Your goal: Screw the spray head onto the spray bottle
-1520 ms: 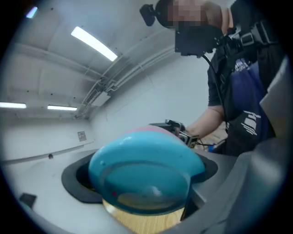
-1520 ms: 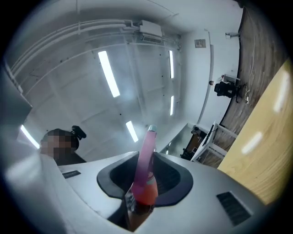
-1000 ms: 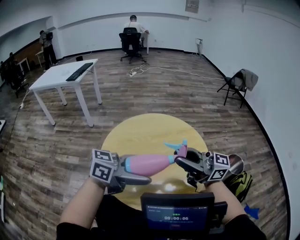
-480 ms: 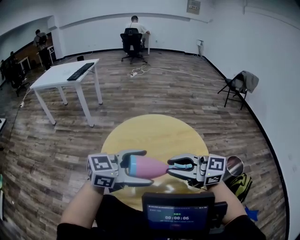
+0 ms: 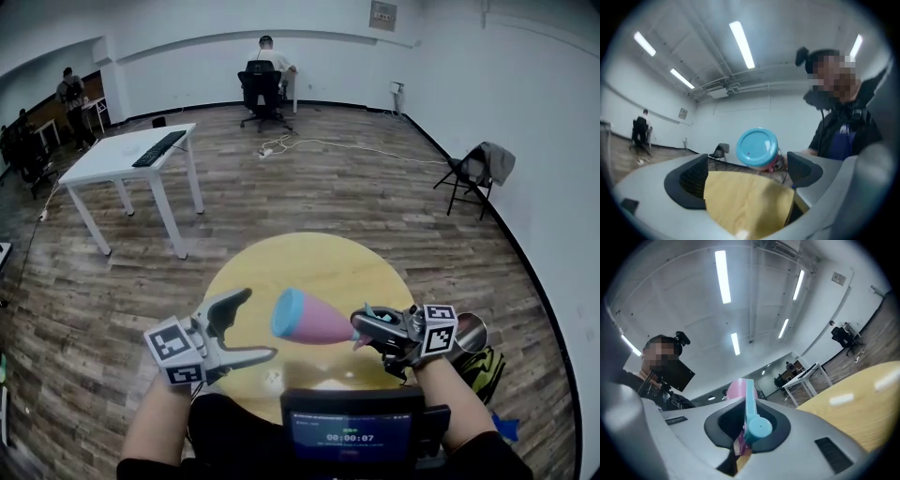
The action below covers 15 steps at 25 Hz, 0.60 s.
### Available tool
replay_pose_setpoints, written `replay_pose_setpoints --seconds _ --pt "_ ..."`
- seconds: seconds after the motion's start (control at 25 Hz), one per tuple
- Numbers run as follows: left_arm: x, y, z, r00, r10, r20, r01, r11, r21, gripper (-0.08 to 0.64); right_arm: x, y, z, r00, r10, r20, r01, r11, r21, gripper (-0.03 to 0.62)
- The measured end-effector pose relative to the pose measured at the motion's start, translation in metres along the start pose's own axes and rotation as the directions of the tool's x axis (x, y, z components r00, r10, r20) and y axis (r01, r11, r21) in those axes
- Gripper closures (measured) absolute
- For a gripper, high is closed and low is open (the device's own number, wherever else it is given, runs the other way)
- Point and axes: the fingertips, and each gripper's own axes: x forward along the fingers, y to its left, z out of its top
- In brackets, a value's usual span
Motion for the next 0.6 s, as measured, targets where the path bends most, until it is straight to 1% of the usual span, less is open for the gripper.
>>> replay_pose_setpoints --seconds 0.04,0.08,0.12,0.16,0.24,0.28,0.32,0.36,0.4,0.44,0.48,0.52,0.56,0.6 --pt "0.0 -0.001 -0.006 0.997 0.034 -0.062 -0.028 0.994 0.101 0.021 -0.003 -0.003 0.0 1.0 -0.003 0.0 0.003 0.999 0.033 0.566" --pt "0.002 -0.004 -0.013 0.991 0.055 -0.118 -0.031 0.98 0.196 0.02 -0.004 -0.006 -0.002 1.0 -0.007 -0.013 0.008 0.998 0.058 0.566" --pt "0.005 -0.008 -0.017 0.985 0.063 -0.162 -0.017 0.962 0.272 0.02 -0.002 -0.008 -0.005 0.999 -0.008 -0.038 0.011 0.997 0.076 0.566" --pt "0.011 -0.013 -0.018 0.979 0.061 -0.194 0.006 0.944 0.33 0.017 0.002 -0.007 -0.01 0.997 -0.004 -0.075 0.011 0.996 0.083 0.566" --pt "0.024 -0.023 -0.023 0.967 0.041 -0.252 0.073 0.901 0.427 0.014 0.014 0.0 -0.02 0.988 0.02 -0.156 -0.009 0.997 0.074 0.566" --pt "0.031 -0.028 -0.029 0.956 0.023 -0.292 0.121 0.878 0.463 0.015 0.02 0.005 -0.024 0.982 0.039 -0.184 -0.028 0.998 0.061 0.566" --pt "0.037 -0.033 -0.039 0.941 0.002 -0.339 0.172 0.858 0.483 0.014 0.025 0.01 -0.025 0.978 0.056 -0.199 -0.048 0.998 0.045 0.566" --pt "0.042 -0.037 -0.049 0.925 -0.021 -0.378 0.215 0.852 0.477 0.021 0.027 0.014 -0.024 0.977 0.068 -0.203 -0.063 0.998 0.029 0.566" --pt "0.046 -0.04 -0.056 0.916 -0.054 -0.398 0.242 0.866 0.438 0.031 0.027 0.016 -0.021 0.977 0.069 -0.204 -0.068 0.998 0.012 0.566" --pt "0.05 -0.044 -0.057 0.915 -0.102 -0.391 0.257 0.894 0.367 0.034 0.026 0.017 -0.019 0.977 0.058 -0.206 -0.061 0.998 -0.006 0.566" --pt "0.053 -0.047 -0.055 0.919 -0.156 -0.361 0.263 0.927 0.269 0.035 0.024 0.018 -0.019 0.976 0.043 -0.212 -0.05 0.998 -0.029 0.566" --pt "0.053 -0.047 -0.049 0.926 -0.209 -0.315 0.265 0.953 0.146 0.037 0.023 0.02 -0.018 0.976 0.033 -0.215 -0.047 0.997 -0.061 0.566" --pt "0.053 -0.046 -0.043 0.93 -0.257 -0.261 0.266 0.964 0.0 0.037 0.023 0.025 -0.017 0.976 0.028 -0.215 -0.051 0.993 -0.105 0.566" --pt "0.052 -0.042 -0.038 0.933 -0.295 -0.208 0.265 0.951 -0.161 0.037 0.025 0.031 -0.016 0.976 0.021 -0.216 -0.058 0.985 -0.164 0.565"
